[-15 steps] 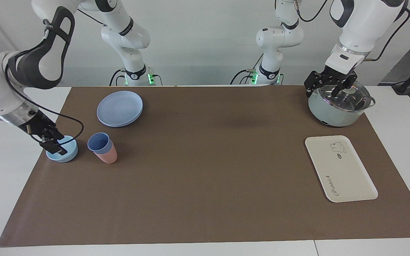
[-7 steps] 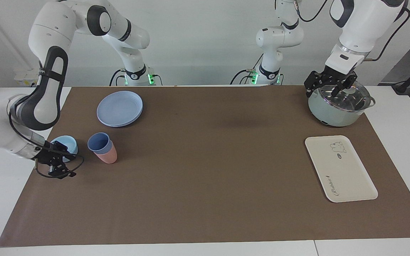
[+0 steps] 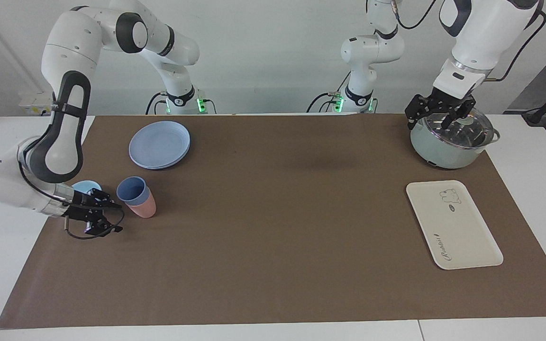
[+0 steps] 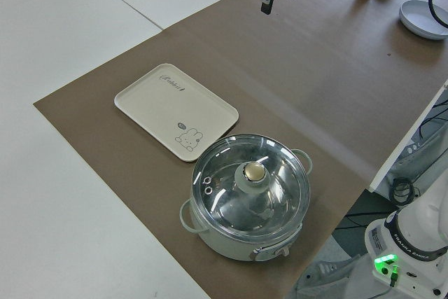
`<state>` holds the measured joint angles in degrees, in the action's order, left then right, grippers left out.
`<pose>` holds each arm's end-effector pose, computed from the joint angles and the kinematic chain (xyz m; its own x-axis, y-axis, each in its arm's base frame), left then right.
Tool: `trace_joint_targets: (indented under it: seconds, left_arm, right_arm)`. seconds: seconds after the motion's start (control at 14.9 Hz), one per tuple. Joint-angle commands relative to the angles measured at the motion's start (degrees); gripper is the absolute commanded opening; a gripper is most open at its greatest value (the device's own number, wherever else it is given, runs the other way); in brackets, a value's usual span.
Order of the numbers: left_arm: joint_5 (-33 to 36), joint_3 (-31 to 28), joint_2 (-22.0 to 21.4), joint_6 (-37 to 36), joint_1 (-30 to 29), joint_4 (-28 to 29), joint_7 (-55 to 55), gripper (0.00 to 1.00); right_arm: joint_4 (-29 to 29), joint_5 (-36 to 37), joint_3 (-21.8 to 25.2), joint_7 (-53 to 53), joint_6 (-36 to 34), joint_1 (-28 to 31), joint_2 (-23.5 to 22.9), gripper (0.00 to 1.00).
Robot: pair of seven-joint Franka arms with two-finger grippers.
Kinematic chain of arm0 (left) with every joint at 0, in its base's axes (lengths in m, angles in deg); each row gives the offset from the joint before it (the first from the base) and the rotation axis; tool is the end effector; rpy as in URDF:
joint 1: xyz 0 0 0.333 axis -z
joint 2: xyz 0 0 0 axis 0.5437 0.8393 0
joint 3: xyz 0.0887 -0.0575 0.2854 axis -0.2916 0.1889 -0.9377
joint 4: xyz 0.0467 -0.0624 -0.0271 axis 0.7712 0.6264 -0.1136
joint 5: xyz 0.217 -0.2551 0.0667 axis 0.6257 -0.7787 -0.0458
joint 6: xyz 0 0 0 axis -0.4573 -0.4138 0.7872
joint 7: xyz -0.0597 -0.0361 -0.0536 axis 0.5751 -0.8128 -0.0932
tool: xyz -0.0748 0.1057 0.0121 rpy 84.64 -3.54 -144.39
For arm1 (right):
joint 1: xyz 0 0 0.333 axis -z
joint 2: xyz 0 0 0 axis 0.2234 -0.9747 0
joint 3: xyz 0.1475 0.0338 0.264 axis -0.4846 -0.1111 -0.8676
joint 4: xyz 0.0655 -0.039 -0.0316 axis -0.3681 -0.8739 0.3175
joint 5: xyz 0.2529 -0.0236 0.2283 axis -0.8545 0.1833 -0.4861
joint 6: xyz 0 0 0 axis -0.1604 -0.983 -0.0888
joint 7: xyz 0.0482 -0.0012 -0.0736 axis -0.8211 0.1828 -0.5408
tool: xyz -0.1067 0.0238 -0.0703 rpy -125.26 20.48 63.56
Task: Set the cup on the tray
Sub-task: 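Move the right gripper toward the blue cup nested in the pink cup, then close the right gripper on the rim of the blue cup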
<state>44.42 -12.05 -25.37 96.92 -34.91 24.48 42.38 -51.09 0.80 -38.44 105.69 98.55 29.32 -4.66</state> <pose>0.4756 -0.0470 0.5789 0.9976 -0.0684 -0.0060 -0.0683 -0.9976 0.0075 0.6005 -0.1387 0.2954 0.2437 -0.8305 -0.5009 -0.9612 -0.2758 -0.0104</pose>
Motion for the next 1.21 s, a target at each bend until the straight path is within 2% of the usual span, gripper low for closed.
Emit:
trace_joint_targets:
  seconds: [0.0,0.4,0.81,1.14]
  left_arm:
    - [1.05,0.08,-0.85,-0.73,-0.22,0.34,0.51,1.0]
    - [1.05,0.08,-0.85,-0.73,-0.22,0.34,0.51,1.0]
    - [1.05,0.17,-0.85,-0.73,-0.22,0.34,0.51,1.0]
    - [1.05,0.08,-0.85,-0.82,-0.22,0.34,0.34,1.0]
  right_arm:
    - [-5.64,-5.54,-0.73,0.96,0.52,1.08,2.47,0.85]
    - [-9.6,-13.37,-0.73,0.26,-0.09,2.75,3.0,0.89]
    - [-12.16,-14.36,-0.73,-4.14,-5.1,4.24,4.41,0.89]
    - [-14.09,-20.06,-0.73,-4.23,-2.65,3.89,4.94,0.86]
